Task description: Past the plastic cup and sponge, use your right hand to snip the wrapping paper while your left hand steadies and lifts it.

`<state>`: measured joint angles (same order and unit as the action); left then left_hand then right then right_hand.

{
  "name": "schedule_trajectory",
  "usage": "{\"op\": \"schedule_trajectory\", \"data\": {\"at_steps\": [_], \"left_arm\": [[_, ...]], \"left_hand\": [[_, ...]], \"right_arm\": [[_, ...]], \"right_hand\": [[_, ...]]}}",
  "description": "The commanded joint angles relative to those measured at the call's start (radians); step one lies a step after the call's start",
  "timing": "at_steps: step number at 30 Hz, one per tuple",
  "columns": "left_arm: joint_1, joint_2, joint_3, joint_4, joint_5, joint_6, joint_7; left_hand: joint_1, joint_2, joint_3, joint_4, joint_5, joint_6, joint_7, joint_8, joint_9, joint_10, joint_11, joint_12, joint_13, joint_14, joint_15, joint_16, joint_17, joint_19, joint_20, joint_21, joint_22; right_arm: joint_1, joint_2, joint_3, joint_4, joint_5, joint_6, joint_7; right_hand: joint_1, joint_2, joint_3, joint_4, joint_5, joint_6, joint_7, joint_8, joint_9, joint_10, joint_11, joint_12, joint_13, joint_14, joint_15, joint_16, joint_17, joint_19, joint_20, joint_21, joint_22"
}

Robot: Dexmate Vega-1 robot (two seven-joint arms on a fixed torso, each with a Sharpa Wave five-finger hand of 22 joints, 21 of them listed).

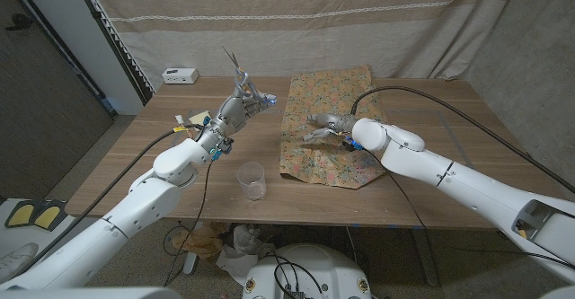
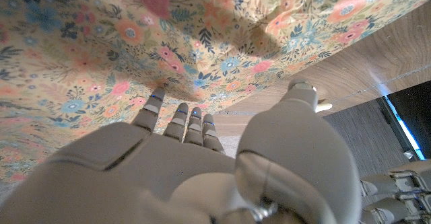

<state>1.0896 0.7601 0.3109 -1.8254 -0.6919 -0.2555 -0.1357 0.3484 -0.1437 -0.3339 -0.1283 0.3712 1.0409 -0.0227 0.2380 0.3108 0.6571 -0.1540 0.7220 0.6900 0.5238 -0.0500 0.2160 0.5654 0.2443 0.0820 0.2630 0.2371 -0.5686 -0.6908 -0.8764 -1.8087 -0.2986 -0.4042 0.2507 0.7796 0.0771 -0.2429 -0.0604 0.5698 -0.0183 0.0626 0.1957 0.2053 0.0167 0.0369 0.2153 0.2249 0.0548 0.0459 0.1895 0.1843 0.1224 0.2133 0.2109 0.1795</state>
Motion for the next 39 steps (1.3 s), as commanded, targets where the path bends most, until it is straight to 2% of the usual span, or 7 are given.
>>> {"op": "schedule_trajectory", "data": {"at_steps": [1,8,22,26,29,37,39], "left_arm": [[-0.01,-0.006,0.004,0.015,-0.002,0.0,-0.005],[-0.017,-0.007,0.007,0.021,-0.004,0.002,-0.011],[-0.015,-0.008,0.007,0.024,-0.006,-0.001,-0.012],[-0.015,-0.009,0.007,0.026,-0.005,-0.004,-0.012],[-0.015,-0.01,0.007,0.027,-0.007,-0.003,-0.012],[-0.015,-0.009,0.006,0.031,-0.007,-0.003,-0.013],[-0.015,-0.01,0.006,0.033,-0.009,-0.004,-0.014]], "left_hand": [[0.008,0.0,-0.003,0.008,0.003,-0.04,0.051,0.003,0.003,0.019,-0.013,0.009,0.001,0.005,-0.08,0.003,0.002,0.0,-0.001,0.006,0.0],[0.008,0.0,-0.002,0.009,0.005,-0.037,0.051,0.004,0.003,0.019,-0.015,0.01,-0.001,0.007,-0.08,0.003,0.002,0.0,-0.001,0.007,0.0],[0.009,0.001,-0.002,0.01,0.007,-0.034,0.049,0.003,0.002,0.021,-0.016,0.015,-0.002,0.009,-0.081,0.003,0.002,0.001,-0.001,0.007,-0.001],[0.009,0.001,-0.003,0.011,0.008,-0.032,0.05,0.004,0.002,0.022,-0.016,0.016,-0.002,0.009,-0.082,0.003,0.002,0.0,-0.002,0.007,-0.001],[0.009,0.001,-0.003,0.011,0.008,-0.03,0.05,0.005,0.002,0.021,-0.017,0.017,-0.002,0.009,-0.082,0.003,0.002,0.0,-0.002,0.008,-0.001],[0.01,0.002,-0.003,0.012,0.009,-0.026,0.049,0.005,0.001,0.023,-0.017,0.019,-0.004,0.009,-0.082,0.002,0.002,0.001,-0.003,0.008,-0.001],[0.01,0.002,-0.002,0.012,0.009,-0.024,0.05,0.006,0.001,0.023,-0.016,0.02,-0.004,0.01,-0.082,0.003,0.002,0.001,-0.003,0.008,-0.002]], "right_arm": [[0.039,0.011,-0.04,0.017,-0.049,-0.043,0.069],[0.052,0.014,-0.059,0.018,-0.074,-0.061,0.091],[0.056,0.028,-0.081,0.033,-0.116,-0.067,0.081],[0.058,0.035,-0.09,0.04,-0.133,-0.068,0.079],[0.059,0.04,-0.091,0.049,-0.134,-0.063,0.082],[0.054,0.056,-0.094,0.074,-0.141,-0.045,0.062],[0.046,0.058,-0.086,0.076,-0.136,-0.039,0.047]], "right_hand": [[0.035,0.008,0.008,-0.015,0.003,-0.031,-0.051,0.002,0.007,-0.026,-0.061,0.006,0.012,0.0,-0.044,0.005,0.005,0.033,0.004,0.009,0.004],[0.063,0.021,0.02,-0.028,0.003,-0.054,-0.024,0.003,0.009,-0.043,-0.019,0.011,0.021,0.003,-0.043,0.006,0.006,0.056,0.002,0.011,0.005],[0.195,0.079,0.089,-0.082,0.0,-0.028,-0.04,0.027,0.014,-0.113,-0.04,0.009,0.04,-0.006,-0.073,0.008,0.012,0.151,-0.014,0.036,0.011],[0.257,0.098,0.126,-0.097,-0.005,-0.027,-0.05,0.029,0.016,-0.157,-0.046,0.002,0.047,-0.032,-0.092,0.005,0.02,0.145,-0.061,0.032,0.015],[0.29,0.103,0.15,-0.096,-0.012,-0.015,-0.045,0.035,0.016,-0.169,-0.048,0.005,0.051,-0.059,-0.1,0.004,0.028,0.135,-0.124,0.028,0.019],[0.374,0.115,0.211,-0.1,-0.027,-0.015,-0.057,0.036,0.017,-0.203,-0.053,0.007,0.056,-0.099,-0.105,0.01,0.041,0.186,-0.24,0.055,0.029],[0.421,0.119,0.249,-0.098,-0.04,0.002,-0.066,0.043,0.018,-0.179,-0.061,0.023,0.059,-0.083,-0.119,0.024,0.048,0.207,-0.276,0.07,0.036]]}}
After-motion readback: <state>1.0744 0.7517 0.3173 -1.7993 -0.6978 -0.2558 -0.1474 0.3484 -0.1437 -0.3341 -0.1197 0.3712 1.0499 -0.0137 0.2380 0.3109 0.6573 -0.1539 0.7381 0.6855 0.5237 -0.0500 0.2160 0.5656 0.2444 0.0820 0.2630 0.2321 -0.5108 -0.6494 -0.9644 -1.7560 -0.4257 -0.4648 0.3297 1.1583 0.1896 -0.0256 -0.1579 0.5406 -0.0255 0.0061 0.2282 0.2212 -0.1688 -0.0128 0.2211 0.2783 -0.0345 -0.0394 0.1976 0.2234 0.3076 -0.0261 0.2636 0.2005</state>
